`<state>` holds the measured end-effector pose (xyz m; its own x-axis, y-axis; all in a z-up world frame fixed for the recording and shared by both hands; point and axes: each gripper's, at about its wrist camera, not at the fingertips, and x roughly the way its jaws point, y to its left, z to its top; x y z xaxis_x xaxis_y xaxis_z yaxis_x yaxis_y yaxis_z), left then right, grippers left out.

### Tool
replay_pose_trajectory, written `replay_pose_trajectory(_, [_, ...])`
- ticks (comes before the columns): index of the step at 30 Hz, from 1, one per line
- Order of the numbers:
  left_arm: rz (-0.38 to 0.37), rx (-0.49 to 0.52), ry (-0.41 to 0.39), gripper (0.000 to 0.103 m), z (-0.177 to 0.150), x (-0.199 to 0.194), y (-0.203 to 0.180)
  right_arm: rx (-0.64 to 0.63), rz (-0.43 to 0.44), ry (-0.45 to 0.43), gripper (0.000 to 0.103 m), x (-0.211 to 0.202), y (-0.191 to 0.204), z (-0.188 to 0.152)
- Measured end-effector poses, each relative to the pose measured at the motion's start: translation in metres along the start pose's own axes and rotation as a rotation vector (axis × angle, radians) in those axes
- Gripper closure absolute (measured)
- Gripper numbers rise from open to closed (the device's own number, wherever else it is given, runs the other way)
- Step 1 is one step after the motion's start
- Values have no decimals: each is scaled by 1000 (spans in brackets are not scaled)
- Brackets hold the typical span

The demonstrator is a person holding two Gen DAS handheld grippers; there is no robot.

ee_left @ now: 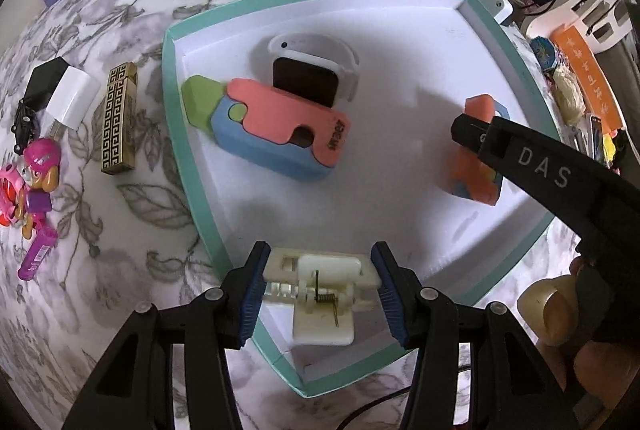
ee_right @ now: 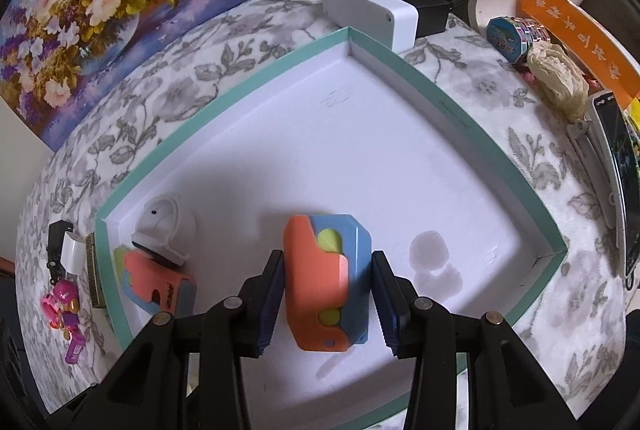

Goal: Organize rigid objects
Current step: 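Open the left gripper to drop the clip in the tray while the right releases the orange toy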

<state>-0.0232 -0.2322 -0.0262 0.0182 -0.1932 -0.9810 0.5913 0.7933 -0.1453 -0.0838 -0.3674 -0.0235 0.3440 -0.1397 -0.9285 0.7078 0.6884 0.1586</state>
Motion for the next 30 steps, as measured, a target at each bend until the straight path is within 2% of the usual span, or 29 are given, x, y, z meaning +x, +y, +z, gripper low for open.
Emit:
replay_pose_trajectory(7, [-9,19,8,42,3,2,-11,4,5,9,52,2,-1,-2])
replay_pose_trajectory(20, [-43,-54,-52,41,6,-32,5,-1,9,-21,50,-7,-1,0])
replay_pose_trajectory(25, [-31,-115,-79,41,8,-42,21,-10,8,-27,50,-8,1,-1])
replay_pose_trajectory(30, [21,-187,-124,40,13,-51,53,-35,3,-28,50,-9,6,-2])
